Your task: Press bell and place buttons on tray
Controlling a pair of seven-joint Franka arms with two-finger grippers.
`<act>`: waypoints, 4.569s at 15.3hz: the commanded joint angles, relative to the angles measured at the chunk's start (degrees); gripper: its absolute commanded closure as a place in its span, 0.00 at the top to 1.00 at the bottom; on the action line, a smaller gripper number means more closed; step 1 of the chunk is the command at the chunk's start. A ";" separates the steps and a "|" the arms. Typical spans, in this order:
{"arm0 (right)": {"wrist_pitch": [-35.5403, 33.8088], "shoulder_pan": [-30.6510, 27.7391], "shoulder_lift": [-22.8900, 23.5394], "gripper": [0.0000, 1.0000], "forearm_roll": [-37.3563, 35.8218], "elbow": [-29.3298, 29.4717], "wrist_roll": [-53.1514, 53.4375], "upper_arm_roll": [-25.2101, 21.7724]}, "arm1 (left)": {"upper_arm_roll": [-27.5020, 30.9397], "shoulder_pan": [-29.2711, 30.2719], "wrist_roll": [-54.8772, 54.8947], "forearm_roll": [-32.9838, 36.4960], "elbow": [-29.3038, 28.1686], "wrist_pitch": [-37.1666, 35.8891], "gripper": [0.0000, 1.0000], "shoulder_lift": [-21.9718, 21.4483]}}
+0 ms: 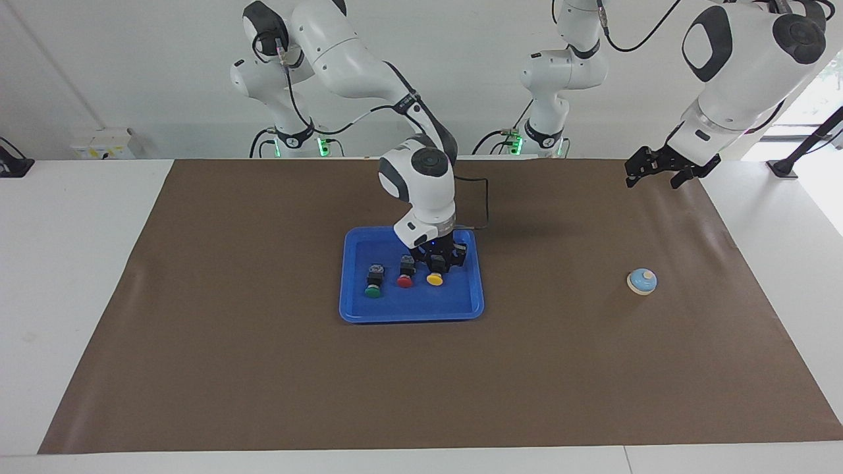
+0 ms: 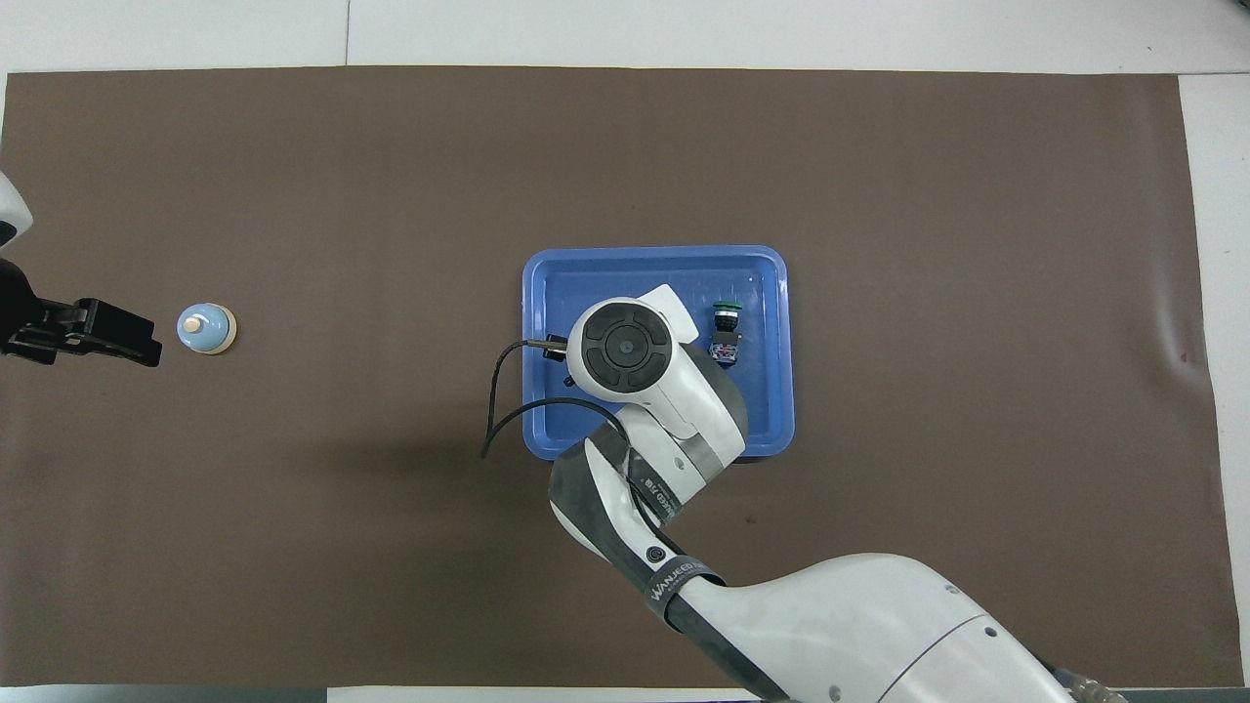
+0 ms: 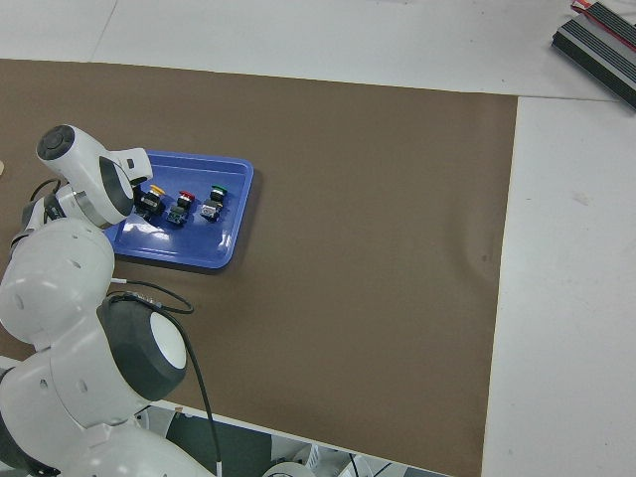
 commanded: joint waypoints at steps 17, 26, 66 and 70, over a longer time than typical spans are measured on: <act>-32.36 -26.43 -18.69 1.00 2.23 2.87 -41.42 -0.23 | 0.14 -0.18 -0.16 1.07 -0.34 0.13 1.00 -0.77; -47.30 -35.75 -30.74 1.00 2.51 4.36 -51.03 1.87 | 0.14 -0.18 -0.16 1.07 -0.43 0.13 1.00 -0.77; -50.48 -36.46 -31.62 1.00 1.19 7.53 -51.29 2.14 | 0.23 2.71 -0.78 1.07 -4.37 6.61 0.00 -1.74; -50.48 -36.46 -31.62 1.00 1.19 7.53 -51.29 2.14 | 0.23 7.46 0.27 1.07 -11.49 18.20 0.00 0.10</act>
